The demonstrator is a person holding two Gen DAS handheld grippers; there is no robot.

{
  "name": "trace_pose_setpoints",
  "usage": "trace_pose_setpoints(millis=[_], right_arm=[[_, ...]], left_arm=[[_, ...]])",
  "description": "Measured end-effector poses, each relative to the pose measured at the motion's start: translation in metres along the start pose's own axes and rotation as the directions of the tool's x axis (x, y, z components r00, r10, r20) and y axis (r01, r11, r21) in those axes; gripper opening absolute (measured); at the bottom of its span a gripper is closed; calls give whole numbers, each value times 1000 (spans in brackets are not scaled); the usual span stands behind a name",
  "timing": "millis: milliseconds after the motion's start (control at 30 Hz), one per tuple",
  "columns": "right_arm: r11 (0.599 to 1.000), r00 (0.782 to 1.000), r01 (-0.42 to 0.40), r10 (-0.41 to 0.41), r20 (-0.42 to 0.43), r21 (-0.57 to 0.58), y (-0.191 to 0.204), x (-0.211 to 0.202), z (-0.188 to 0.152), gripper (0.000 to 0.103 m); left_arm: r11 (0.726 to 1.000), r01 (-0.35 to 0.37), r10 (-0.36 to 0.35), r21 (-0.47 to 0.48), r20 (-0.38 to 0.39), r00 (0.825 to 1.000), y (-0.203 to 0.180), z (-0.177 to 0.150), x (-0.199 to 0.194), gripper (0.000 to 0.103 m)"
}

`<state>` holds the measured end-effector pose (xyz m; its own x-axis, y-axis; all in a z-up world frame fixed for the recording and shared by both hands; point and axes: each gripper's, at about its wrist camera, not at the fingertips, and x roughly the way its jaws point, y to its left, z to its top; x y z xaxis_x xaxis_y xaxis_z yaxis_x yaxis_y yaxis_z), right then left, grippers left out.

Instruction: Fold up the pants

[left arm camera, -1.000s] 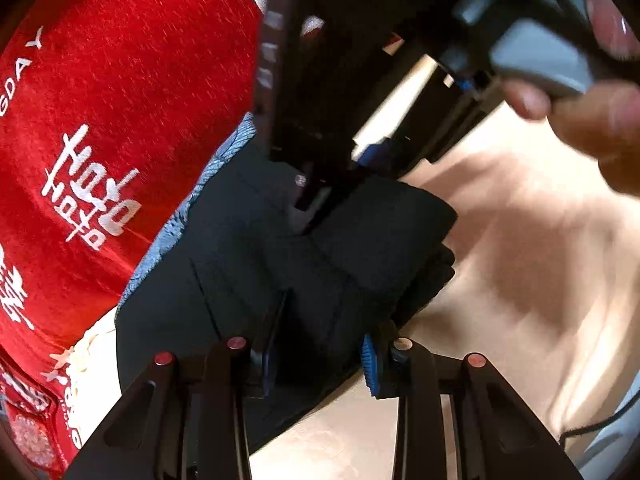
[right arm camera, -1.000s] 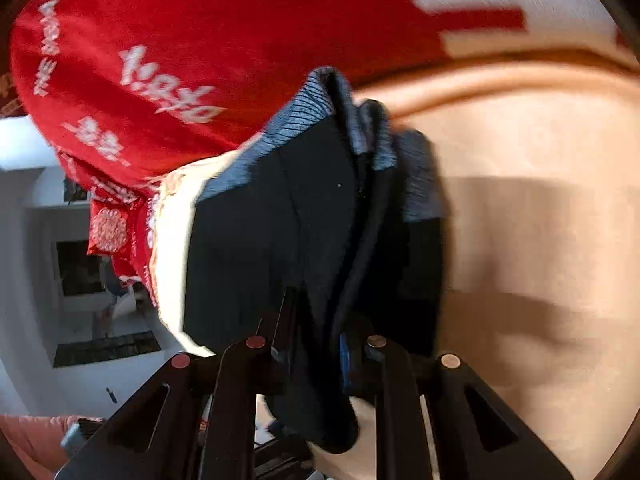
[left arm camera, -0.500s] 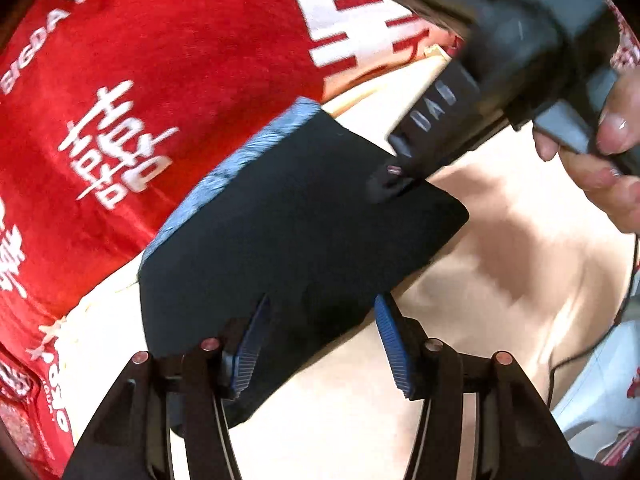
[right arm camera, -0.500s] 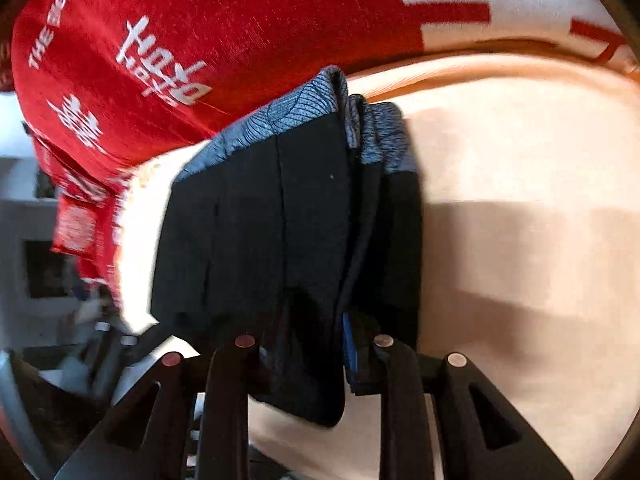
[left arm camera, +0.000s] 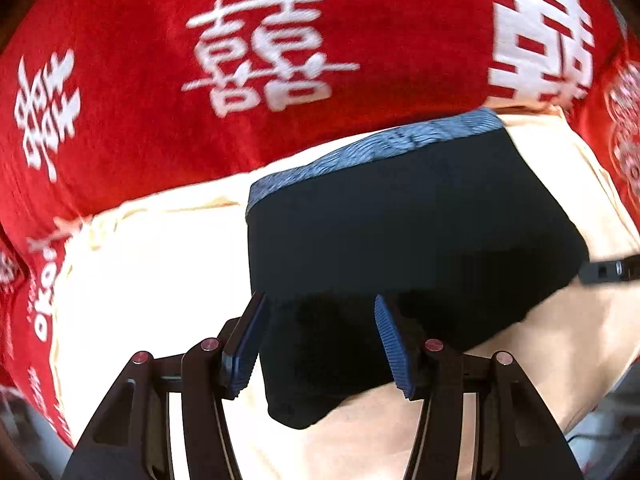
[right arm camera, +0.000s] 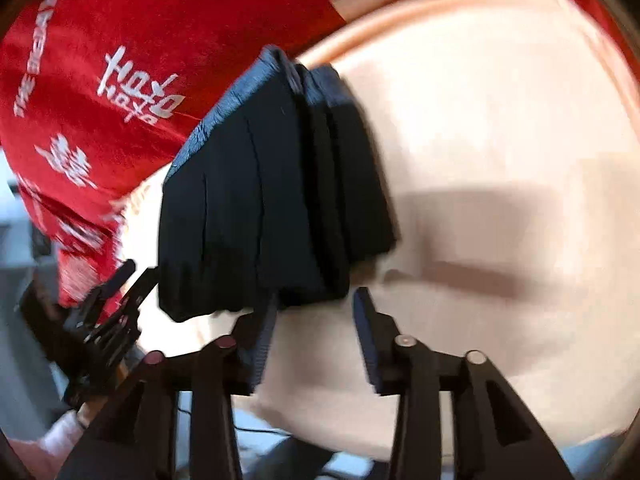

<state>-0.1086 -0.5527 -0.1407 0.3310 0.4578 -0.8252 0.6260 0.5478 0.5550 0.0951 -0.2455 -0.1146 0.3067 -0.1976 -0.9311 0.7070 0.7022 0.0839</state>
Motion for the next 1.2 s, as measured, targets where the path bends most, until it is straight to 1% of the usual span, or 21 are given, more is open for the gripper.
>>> trace_pose_setpoints(millis=[67,133,200,267,300,333,400,467,500,567,600,667,733,767,800,867,967,1000,1100,1167,1200], right_arm=[[998,999,-42,41,17,52,-7,6,-5,47],[992,994,-92,86,69,90,-10,7,0,45],[985,987,-129,116,115,112,-9,3,7,23],[988,987,-106,92,130,109,-6,0,14,19],[992,990,-78,66,126,97,-5,0,15,18],[996,992,-42,33,119,78,-4,2,16,18],[999,994,-3,-2,111,48,-1,5,18,18],[997,991,79,-79,111,3,3,9,22,17],[994,989,107,-105,108,-13,3,11,24,17],[994,990,109,-108,95,-1,3,12,26,17],[992,988,123,-122,93,-5,4,11,26,17],[977,973,212,-208,99,-35,13,10,23,17],[962,960,263,-255,111,-67,24,5,18,18],[960,958,270,-259,120,-81,29,3,16,19],[957,956,275,-262,128,-95,34,1,15,23],[947,952,288,-267,150,-141,50,1,13,25],[922,944,320,-290,158,-218,69,11,16,25],[915,942,328,-300,151,-233,72,15,17,25],[900,932,361,-339,130,-245,69,32,17,26],[905,935,352,-329,132,-237,66,33,16,26],[906,936,351,-329,130,-235,65,33,16,29]], left_arm=[[999,11,-12,-37,-28,1000,6,-2,8,56],[996,33,-37,-83,-45,998,13,-4,12,56],[989,70,-79,-133,-59,995,20,-7,17,56],[980,103,-120,-172,-88,989,25,-10,28,58],[976,101,-121,-195,-93,988,27,-12,33,62],[973,101,-122,-206,-93,988,27,-13,37,63],[975,95,-115,-200,-91,989,22,-15,41,63],[979,85,-102,-188,-84,991,17,-16,44,63],[981,76,-92,-181,-82,992,15,-17,44,63],[981,71,-86,-179,-76,993,13,-18,44,63],[980,72,-87,-183,-75,993,13,-19,45,63],[979,72,-89,-191,-78,993,13,-19,46,63],[980,69,-85,-188,-78,993,11,-20,46,63],[980,68,-84,-186,-77,993,10,-19,46,66],[979,72,-88,-188,-76,993,10,-20,46,67],[979,74,-90,-191,-72,993,9,-20,46,68],[977,73,-90,-202,-77,993,9,-20,46,77],[974,78,-97,-211,-80,992,11,-20,47,79],[970,90,-112,-225,-89,990,16,-19,45,79],[971,86,-109,-221,-95,989,19,-18,44,79],[973,83,-107,-217,-98,989,18,-17,44,79]])
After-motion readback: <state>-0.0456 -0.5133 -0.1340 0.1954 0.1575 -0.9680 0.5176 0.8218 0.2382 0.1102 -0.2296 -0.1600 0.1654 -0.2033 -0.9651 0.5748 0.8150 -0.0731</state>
